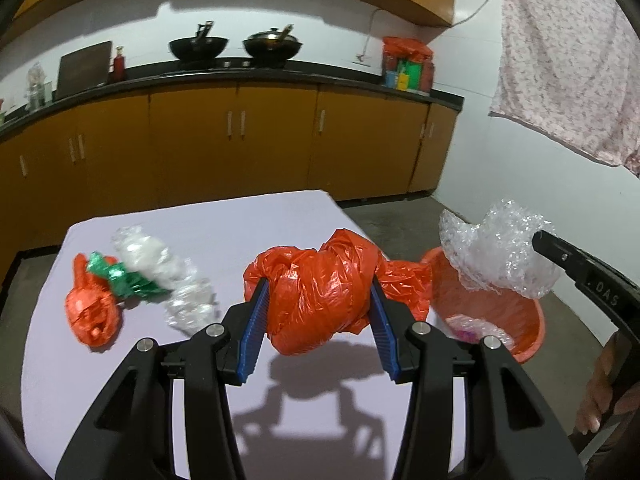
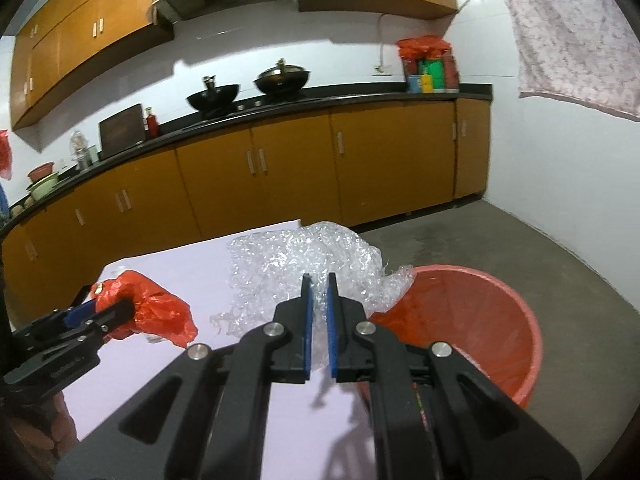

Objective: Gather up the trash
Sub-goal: 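Carry the red bag and bubble wrap over the basket and release both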

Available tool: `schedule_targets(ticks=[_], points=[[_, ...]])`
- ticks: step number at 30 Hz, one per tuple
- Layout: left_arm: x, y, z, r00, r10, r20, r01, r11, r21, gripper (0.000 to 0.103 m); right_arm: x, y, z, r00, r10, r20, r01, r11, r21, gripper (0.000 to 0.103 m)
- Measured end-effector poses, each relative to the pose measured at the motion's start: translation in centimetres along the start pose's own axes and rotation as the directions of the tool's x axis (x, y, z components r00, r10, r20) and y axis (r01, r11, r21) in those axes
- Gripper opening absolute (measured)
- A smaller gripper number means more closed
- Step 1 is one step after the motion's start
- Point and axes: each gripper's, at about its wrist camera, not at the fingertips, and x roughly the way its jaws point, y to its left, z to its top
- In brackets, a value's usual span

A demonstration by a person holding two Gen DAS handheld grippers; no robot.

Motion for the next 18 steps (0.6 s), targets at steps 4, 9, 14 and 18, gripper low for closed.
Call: schedule_targets(ticks=[4, 9, 14, 18], points=[[0.9, -2.1, 0.5, 1.0, -0.028, 0.0, 0.028, 0.999, 0.022, 0.048, -0.1, -2.2, 0.2, 0.999, -0.043, 0.012, 0.043, 0.999, 0.014, 0.008], [2.6, -4.8, 1.1, 0.997, -0.075, -0.013, 0.076, 0.996, 0.052, 0.048, 0.3, -4.6, 0.4, 0.996, -0.087, 0.016, 0.087, 0.996, 0.031, 0.008], [4.5, -8.0, 1.5, 0.992, -0.122, -0.027, 0.124, 0.987, 0.097, 0.048, 1.1, -7.0, 0.2, 0.992, -0.129, 0.011, 0.128, 0.99, 0.053, 0.008], [5.8, -9.8, 1.6, 0.988, -0.148, -0.043, 0.152, 0.98, 0.128, 0.048, 1.6, -8.8, 0.0, 0.988, -0.155, 0.008, 0.154, 0.985, 0.075, 0.008]])
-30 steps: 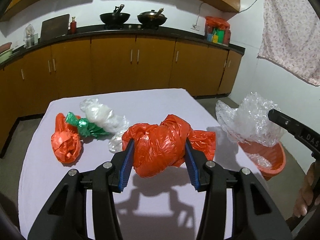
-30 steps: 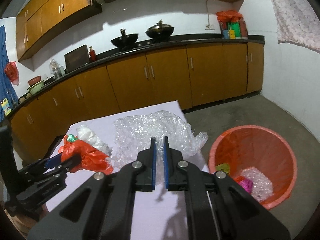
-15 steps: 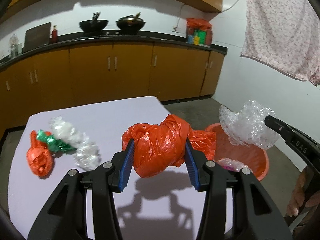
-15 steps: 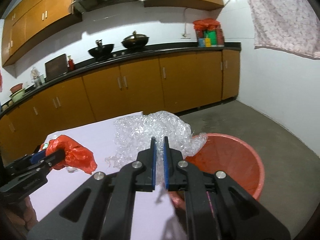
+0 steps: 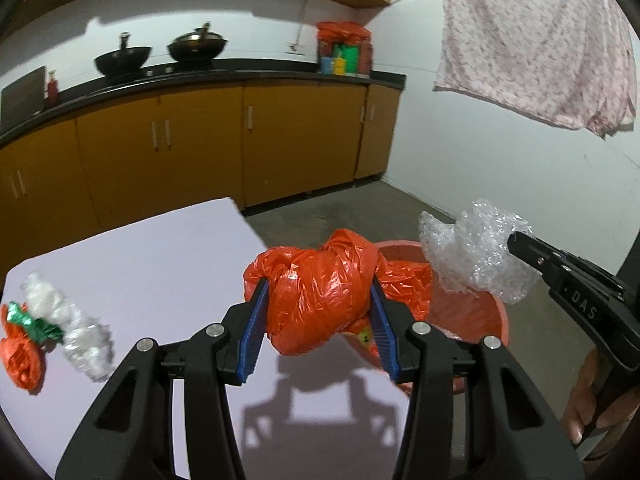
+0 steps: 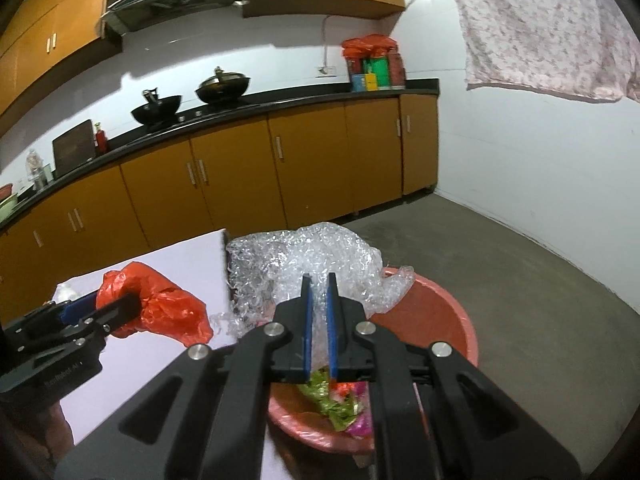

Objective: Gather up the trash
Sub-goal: 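Carry the red bag and bubble wrap over the basket and release both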

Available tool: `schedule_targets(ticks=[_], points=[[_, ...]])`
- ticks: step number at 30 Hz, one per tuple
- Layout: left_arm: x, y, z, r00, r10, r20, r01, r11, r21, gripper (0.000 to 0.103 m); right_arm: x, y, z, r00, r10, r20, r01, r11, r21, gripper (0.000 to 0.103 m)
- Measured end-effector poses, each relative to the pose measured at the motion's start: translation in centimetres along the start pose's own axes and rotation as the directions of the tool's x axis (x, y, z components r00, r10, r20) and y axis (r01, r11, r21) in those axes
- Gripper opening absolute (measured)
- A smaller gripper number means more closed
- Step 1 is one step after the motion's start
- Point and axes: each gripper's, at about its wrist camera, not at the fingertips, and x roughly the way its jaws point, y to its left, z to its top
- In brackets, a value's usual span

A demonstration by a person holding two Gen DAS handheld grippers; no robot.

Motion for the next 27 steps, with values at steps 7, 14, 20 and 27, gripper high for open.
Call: schedule_targets(ticks=[7, 14, 20, 27], points=[[2.7, -1.8, 0.2, 0.999, -0.04, -0.026, 0.041, 0.999, 0.029, 0.048, 1.7, -2.8, -0.5, 0.999, -0.038, -0.016, 0.039, 0.998, 0.042, 0.008], [5.4, -3.4, 0.2, 0.996, -0.073, -0.056, 0.077, 0.995, 0.065, 0.048, 3.1, -4.6, -0.9, 0.998, -0.059, -0.025, 0.061, 0.996, 0.071, 0.008], [6.8, -4.0, 0.2, 0.992, -0.102, -0.072, 0.108, 0.99, 0.095, 0.049, 4.1, -5.5, -0.8, 0.998, -0.06, -0.016, 0.061, 0.995, 0.079, 0.008], [8.4, -4.5, 0.0, 0.989, -0.108, -0.098, 0.118, 0.988, 0.101, 0.058, 5.0, -6.2, -1.1, 0.999, -0.041, -0.023, 0.044, 0.993, 0.114, 0.015]])
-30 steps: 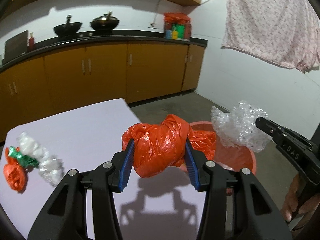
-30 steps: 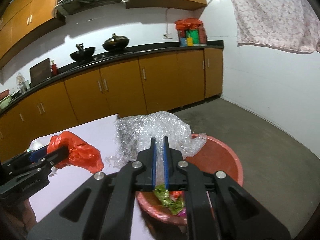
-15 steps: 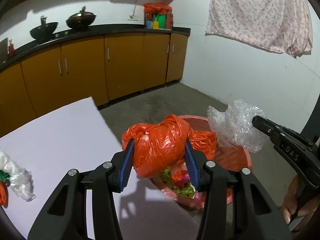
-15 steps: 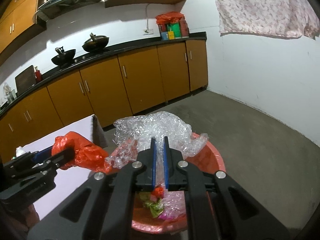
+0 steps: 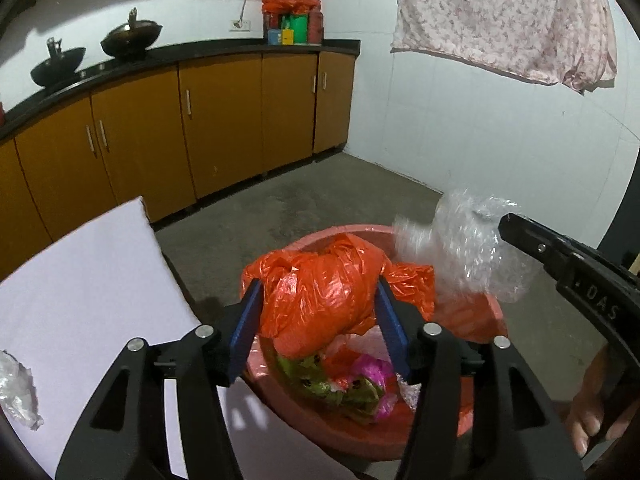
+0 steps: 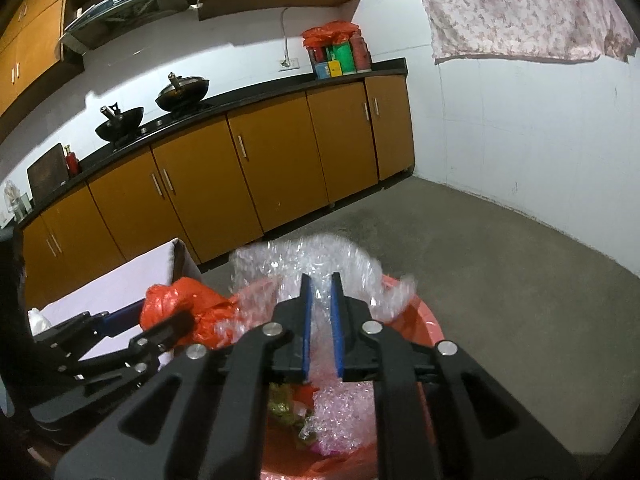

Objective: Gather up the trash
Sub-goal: 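Carry the red bag and bubble wrap over the basket and release both, then move both open grippers back over the table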

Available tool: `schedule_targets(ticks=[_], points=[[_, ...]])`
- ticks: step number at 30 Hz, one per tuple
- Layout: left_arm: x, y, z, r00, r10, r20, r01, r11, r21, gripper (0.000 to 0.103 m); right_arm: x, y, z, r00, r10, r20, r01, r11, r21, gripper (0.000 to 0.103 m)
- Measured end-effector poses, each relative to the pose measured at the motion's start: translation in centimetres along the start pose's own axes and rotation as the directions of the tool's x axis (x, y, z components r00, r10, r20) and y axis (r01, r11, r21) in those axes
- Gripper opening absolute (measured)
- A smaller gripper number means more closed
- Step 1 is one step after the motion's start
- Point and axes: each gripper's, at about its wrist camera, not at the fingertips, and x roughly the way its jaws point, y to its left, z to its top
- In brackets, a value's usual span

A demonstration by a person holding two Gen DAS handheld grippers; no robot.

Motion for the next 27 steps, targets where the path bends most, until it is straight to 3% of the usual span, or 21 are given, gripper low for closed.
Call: schedule_targets(ticks=[12, 20, 27], points=[[-0.6, 2.1, -1.1, 0.999, 0.036, -0.024, -0.037, 0.998, -0.046, 0.067, -0.5, -0.4, -0.3, 1.0, -0.025, 0.009, 0.025, 1.0, 0.01, 0.038], [-4.0, 5.6, -2.2, 0.994, 0.112, 0.003, -0.111, 0.988, -0.109, 0.07, -1.1, 2.3, -0.3, 1.0, 0.009, 0.018, -0.008, 0.999, -0.044, 0.04], [-9.1, 10.4, -4.6, 0.969, 0.243, 0.039, -0.232, 0.955, -0.186, 0.073, -1.3, 6.9, -0.6, 0.996, 0.086, 0.003, -0.085, 0.99, -0.11, 0.04]])
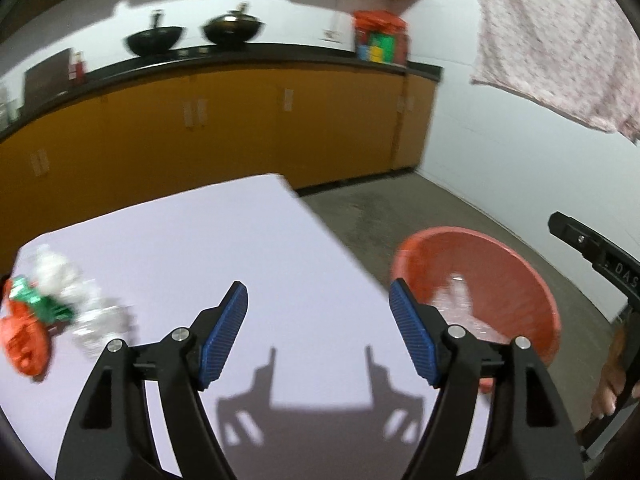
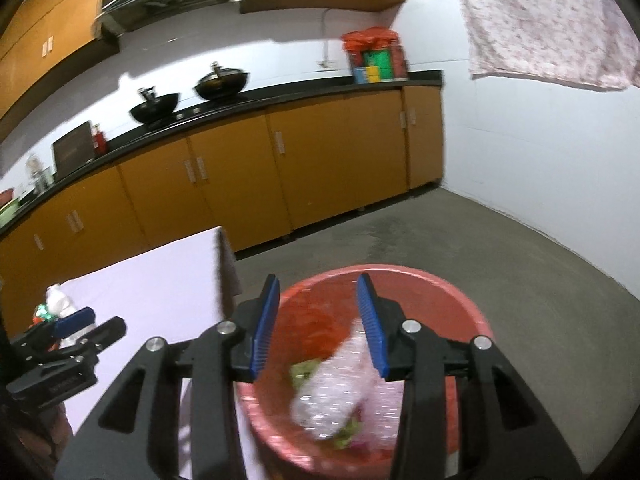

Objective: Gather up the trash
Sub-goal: 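Move both open grippers back over the table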

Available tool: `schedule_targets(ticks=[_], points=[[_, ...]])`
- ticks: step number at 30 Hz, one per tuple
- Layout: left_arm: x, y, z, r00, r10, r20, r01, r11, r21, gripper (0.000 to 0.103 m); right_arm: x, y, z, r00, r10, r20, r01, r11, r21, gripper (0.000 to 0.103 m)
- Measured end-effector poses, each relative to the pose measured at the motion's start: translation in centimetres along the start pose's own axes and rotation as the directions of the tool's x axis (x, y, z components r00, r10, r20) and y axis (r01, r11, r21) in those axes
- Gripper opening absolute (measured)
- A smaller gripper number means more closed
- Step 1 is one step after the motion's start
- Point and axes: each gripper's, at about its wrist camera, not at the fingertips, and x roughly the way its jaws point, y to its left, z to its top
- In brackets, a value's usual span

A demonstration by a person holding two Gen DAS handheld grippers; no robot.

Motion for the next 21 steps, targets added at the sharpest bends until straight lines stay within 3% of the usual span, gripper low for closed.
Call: schedule_targets(ticks=[4, 9, 15, 19, 21], points=[[-2.0, 4.0, -0.9, 0.995, 0.1, 0.02, -0.099, 0.994, -0.039, 0.073, 0.4, 4.0, -0.1, 0.997, 0.071, -0.017, -0.072, 0.997, -0.042, 0.04], [-4.3, 9.2, -2.2, 0.974, 0.227, 0.016, -0.224, 0.97, -0.097, 0.074, 0.8, 8.8, -0.9, 0.987, 0.151, -0.052, -0.156, 0.984, -0.09, 0.04], [-7.1, 15.2, -4.2, 0.925, 0.38, 0.011, -0.374, 0.914, -0.156, 0.079, 1.7, 14.6, -1.8, 0.962, 0.253, -0.107, -0.264, 0.958, -0.114, 0.04], [-7.9, 19.2, -5.1, 0.891, 0.453, -0.013, -0.447, 0.874, -0.191, 0.081, 2.7, 19.2, -2.7, 0.932, 0.325, -0.159, -0.348, 0.926, -0.145, 0.04], [-8.1, 20.9, -5.5, 0.875, 0.484, -0.022, -0.478, 0.853, -0.209, 0.087, 3.2, 21.5, -3.6, 0.914, 0.356, -0.194, -0.387, 0.908, -0.16, 0.04]])
